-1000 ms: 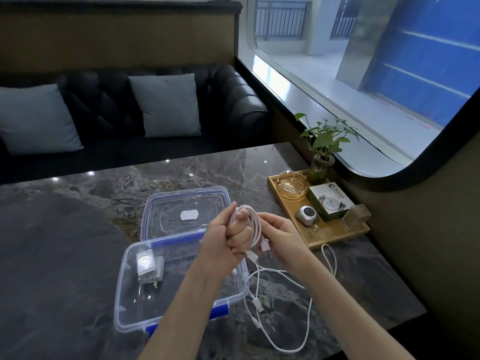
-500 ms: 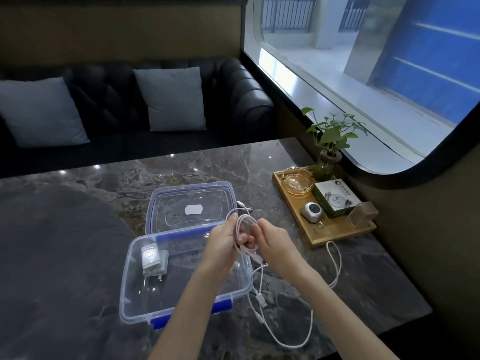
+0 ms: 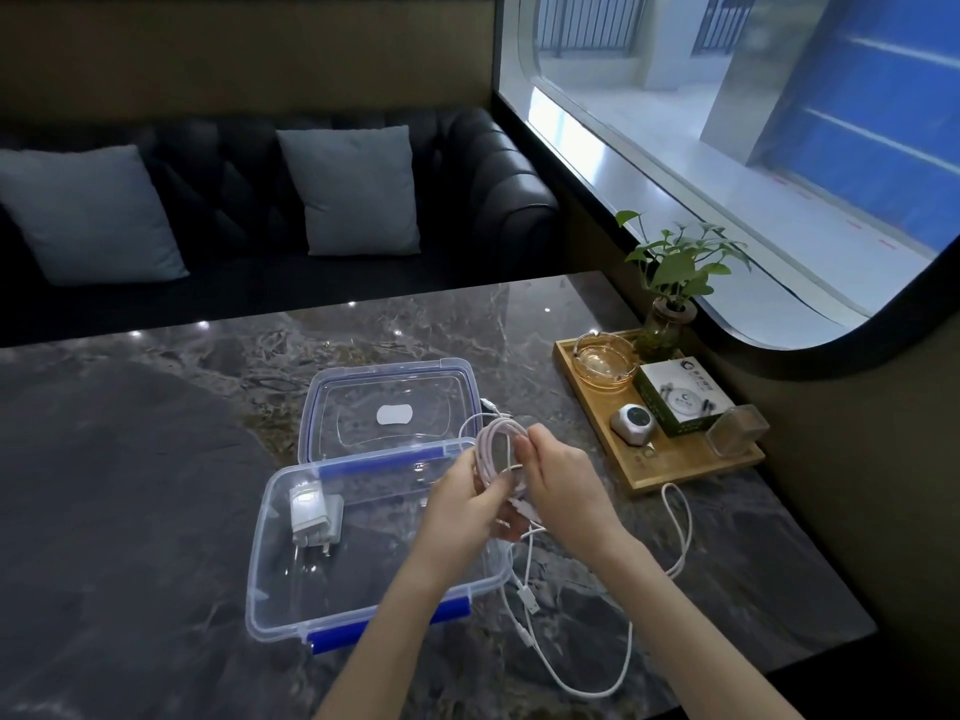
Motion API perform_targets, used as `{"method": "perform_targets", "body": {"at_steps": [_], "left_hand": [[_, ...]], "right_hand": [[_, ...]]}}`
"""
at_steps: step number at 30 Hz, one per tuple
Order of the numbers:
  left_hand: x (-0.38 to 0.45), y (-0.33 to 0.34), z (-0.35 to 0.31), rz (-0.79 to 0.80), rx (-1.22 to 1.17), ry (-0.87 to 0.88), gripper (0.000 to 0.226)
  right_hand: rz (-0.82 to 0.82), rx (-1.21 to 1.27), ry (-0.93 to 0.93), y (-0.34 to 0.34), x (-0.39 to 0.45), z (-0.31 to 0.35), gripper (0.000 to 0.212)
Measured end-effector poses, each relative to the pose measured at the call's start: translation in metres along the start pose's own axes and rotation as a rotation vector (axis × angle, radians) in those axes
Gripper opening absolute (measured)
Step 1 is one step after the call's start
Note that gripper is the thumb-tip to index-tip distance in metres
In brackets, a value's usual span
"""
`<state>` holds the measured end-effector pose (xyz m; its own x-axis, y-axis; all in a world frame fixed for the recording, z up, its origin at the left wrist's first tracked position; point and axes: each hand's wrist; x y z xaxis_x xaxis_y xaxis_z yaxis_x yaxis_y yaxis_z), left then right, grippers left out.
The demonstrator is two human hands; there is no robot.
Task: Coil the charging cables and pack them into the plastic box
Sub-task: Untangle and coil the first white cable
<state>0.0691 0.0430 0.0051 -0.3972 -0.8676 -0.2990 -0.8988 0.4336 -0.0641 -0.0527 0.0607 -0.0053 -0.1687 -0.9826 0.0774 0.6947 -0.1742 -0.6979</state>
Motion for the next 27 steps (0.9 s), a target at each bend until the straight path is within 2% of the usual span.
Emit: {"method": "perform_targets", "body": {"at_steps": [3,7,13,16,19,21,24,27], "left_hand": [[0.000,-0.002,0.000,0.034,-0.207,-0.096,0.016],[-0.001,0.002,0.003,0.064,-0.451,-0.176,0.024],[-0.005,-0.006,0.001,-0.022,-0.162,-0.089,0.029],[-0.004,-0.010,0.005,-0.175,0.128,0.104,0.045],[-0.007,-0.010,0.010,-0.275,0.402,0.294,0.034],[-0.008,-0.009,0.011,-0.298,0.404,0.320,0.025],[-0.003,-0.012,0.013,-0.414,0.463,0.385,0.019],[0.003,-0.016,0.012,-0.467,0.409,0.393,0.018]], "right_hand": [[-0.049,-0.053,-0.046,0.003,0.000,0.003,0.028],[-0.128,0.048,-0.050,0.005,0.002,0.003,0.025],[-0.116,-0.069,-0.049,0.000,0.003,-0.007,0.024],[-0.127,-0.085,-0.022,-0.002,0.004,-0.011,0.028],[-0.121,-0.046,-0.011,-0.002,0.006,-0.011,0.029],[-0.102,0.013,-0.003,-0.003,0.006,-0.011,0.030],[-0.046,0.114,0.007,-0.006,0.005,-0.009,0.031],[-0.024,0.160,0.004,-0.008,0.003,-0.007,0.030]]}}
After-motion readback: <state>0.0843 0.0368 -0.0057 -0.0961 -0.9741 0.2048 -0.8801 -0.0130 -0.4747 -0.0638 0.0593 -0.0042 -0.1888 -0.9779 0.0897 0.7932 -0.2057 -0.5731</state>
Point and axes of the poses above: each hand's wrist, its own x-axis towards the middle knuckle, its own y-axis out of the palm, z = x × y, and after that the axes turned 2 degrees about -y, right-handed
